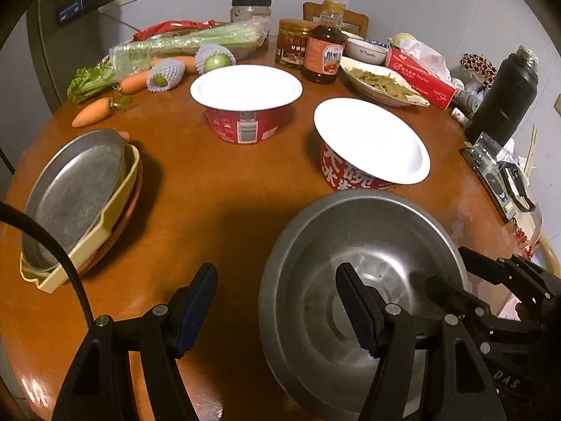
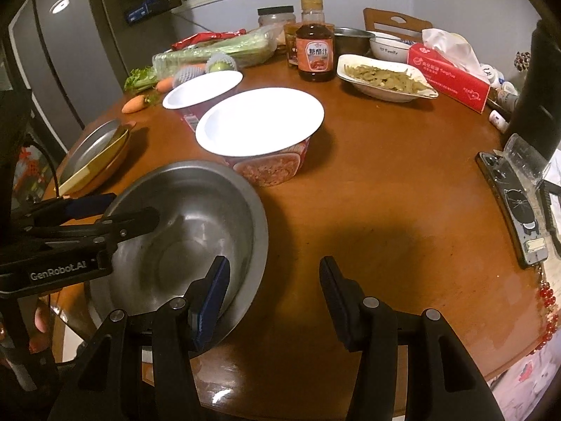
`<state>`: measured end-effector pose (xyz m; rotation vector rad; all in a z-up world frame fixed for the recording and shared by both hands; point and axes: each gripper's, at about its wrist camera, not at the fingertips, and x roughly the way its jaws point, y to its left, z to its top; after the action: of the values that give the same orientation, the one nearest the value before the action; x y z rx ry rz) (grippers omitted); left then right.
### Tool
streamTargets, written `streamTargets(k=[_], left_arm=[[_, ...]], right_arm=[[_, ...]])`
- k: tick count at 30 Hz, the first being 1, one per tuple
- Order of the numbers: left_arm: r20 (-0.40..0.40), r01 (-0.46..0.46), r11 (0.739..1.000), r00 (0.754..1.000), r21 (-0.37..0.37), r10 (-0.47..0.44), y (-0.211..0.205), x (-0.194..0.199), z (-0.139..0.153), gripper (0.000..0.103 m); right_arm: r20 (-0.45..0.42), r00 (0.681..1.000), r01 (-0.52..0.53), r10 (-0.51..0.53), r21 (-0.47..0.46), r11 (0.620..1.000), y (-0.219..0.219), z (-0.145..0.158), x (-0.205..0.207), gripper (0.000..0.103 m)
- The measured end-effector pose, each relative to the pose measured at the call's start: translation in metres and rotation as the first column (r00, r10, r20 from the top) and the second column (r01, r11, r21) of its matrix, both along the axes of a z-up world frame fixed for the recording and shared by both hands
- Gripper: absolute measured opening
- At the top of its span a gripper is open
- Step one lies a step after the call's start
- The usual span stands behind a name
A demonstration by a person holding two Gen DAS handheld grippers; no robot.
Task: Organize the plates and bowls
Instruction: 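Lift the steel bowl with both grippers and carry it toward the white plates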
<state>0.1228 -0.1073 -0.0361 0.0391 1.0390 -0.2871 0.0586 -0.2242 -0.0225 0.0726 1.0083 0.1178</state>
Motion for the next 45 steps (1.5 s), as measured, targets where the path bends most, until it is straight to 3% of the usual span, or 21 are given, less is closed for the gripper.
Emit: streamTargets(k=[6,11,16,20,35,45], left_arm=[[-0.013,0.012,1.0,1.0,-0.023,-0.012,-0.003,0.001,-0.003,0.069],[-0.016,0.026,0.999,1.0,-0.035,-0.027,-0.006,0.0,-0.005,0.063],[-0.018,0.052,0.998,0.998,-0.038,-0.052,-0.01,-0.003,-0.006,0.052],[-0.009,0.072,0.997,0.997,-0.029,-0.072,-0.015,-0.007,-0.006,0.05],[0.015,-0.015,0.999,1.0,-0.032,0.016,0.026,-0.013,0.007,0.05],[-0.01,-0.025,0.999,1.0,-0.041,0.025,0.039,-0.012,-0.002,0.05]], right_arm=[[0.006,1.0,-0.022,0.022,0.003,1.0,0.005,-0.001,-0.001,0.051],[0.008,0.999,-0.039,0.039,0.012,0.999,0.008,-0.001,-0.002,0.041],[0.012,0.999,-0.053,0.052,0.021,0.998,0.01,0.0,-0.004,0.034],[0.011,0.998,-0.066,0.066,0.027,0.997,0.014,0.001,-0.005,0.031],[0.024,0.989,-0.144,0.143,0.018,0.989,0.048,0.013,0.0,0.031],[-0.006,0.987,-0.16,0.161,0.01,0.987,0.067,0.008,0.006,0.031]])
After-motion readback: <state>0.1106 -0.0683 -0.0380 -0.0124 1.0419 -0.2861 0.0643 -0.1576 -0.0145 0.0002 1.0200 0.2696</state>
